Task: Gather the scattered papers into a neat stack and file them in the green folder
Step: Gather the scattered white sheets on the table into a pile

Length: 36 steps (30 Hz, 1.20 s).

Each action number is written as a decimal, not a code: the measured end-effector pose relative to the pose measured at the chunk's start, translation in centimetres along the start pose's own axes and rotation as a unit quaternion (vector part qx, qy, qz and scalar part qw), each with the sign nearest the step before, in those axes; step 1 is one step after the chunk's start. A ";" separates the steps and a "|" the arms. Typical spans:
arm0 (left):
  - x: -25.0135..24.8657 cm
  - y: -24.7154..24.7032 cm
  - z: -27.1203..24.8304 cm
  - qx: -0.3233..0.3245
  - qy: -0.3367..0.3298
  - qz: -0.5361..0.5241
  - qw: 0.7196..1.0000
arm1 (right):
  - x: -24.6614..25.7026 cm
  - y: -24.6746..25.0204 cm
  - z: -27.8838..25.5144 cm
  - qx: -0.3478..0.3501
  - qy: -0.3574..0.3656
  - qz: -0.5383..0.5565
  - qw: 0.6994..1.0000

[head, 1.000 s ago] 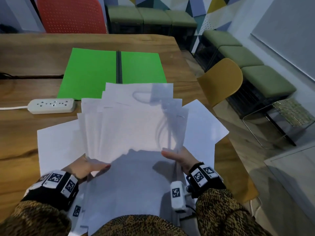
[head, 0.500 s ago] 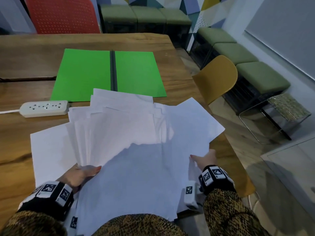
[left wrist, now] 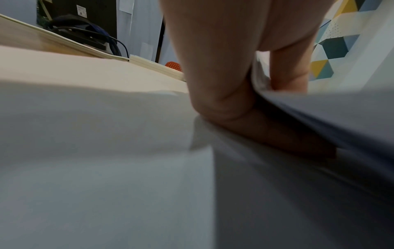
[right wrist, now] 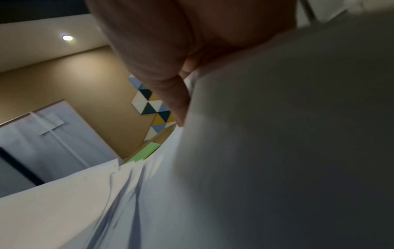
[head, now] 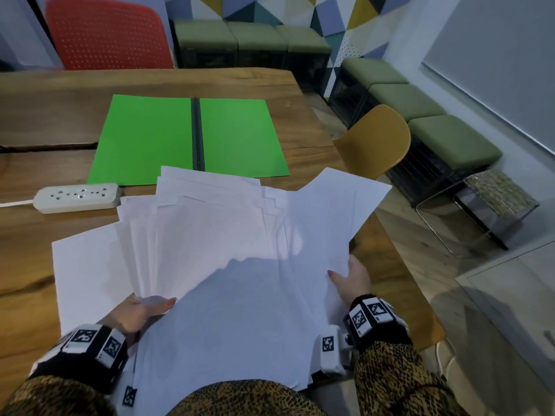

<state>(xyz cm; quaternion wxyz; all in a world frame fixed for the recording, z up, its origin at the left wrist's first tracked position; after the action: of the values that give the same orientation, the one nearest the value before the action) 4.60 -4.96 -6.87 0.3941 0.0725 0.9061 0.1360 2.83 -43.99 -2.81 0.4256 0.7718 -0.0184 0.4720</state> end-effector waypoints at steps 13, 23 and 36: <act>0.6 0.1 1.3 0.016 0.006 -0.001 1.000 | 9.7 6.2 -2.7 -0.124 0.235 -0.113 0.957; 0.5 -0.6 1.4 -0.042 -0.011 -0.057 0.997 | 18.8 11.7 -8.1 -0.260 0.423 -0.096 0.863; 0.6 -0.7 1.3 -0.016 0.003 -0.076 0.997 | 12.5 3.8 -5.6 0.067 0.251 0.093 0.961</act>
<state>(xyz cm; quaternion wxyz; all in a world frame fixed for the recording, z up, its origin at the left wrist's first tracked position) 5.15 -5.27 -8.31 0.4022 -0.0034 0.9076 0.1206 4.14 -37.97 10.02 0.3183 0.6503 0.0486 0.6881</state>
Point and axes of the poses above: each hand's wrist, its own z-axis towards the middle knuckle, its own y-axis out of the back of the hand, x = y × z, the point moved 4 cm from there along z, towards the middle knuckle, and after that the axes turned 13 degrees about -x, right-handed, at the moved point
